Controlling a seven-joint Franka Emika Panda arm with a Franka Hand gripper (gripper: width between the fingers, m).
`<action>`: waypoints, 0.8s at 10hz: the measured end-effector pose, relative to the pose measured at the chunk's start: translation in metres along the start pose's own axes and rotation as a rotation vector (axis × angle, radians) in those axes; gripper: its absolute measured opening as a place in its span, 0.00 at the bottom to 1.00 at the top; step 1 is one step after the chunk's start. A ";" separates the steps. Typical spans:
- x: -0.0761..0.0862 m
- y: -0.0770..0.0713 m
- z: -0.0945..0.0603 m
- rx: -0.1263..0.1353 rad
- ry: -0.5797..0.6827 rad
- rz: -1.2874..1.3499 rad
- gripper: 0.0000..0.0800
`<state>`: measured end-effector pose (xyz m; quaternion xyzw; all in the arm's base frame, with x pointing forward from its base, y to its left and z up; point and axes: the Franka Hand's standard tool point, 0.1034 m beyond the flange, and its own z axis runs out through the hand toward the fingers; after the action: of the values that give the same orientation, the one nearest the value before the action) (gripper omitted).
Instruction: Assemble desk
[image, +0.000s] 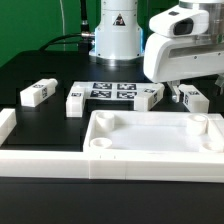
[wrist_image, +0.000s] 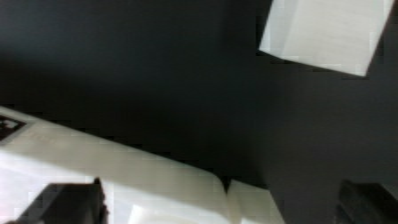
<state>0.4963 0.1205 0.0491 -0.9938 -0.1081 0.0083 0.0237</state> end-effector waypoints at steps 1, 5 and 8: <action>-0.005 -0.006 0.003 0.006 -0.011 0.115 0.81; -0.017 -0.016 0.010 0.002 -0.062 0.121 0.81; -0.023 -0.016 0.009 -0.006 -0.169 0.112 0.81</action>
Offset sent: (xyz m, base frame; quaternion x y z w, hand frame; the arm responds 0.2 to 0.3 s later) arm -0.0182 -0.0018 -0.0112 0.0018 -0.0074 0.0296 0.9995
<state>0.4701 0.1313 0.0408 -0.9941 -0.0540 0.0931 0.0110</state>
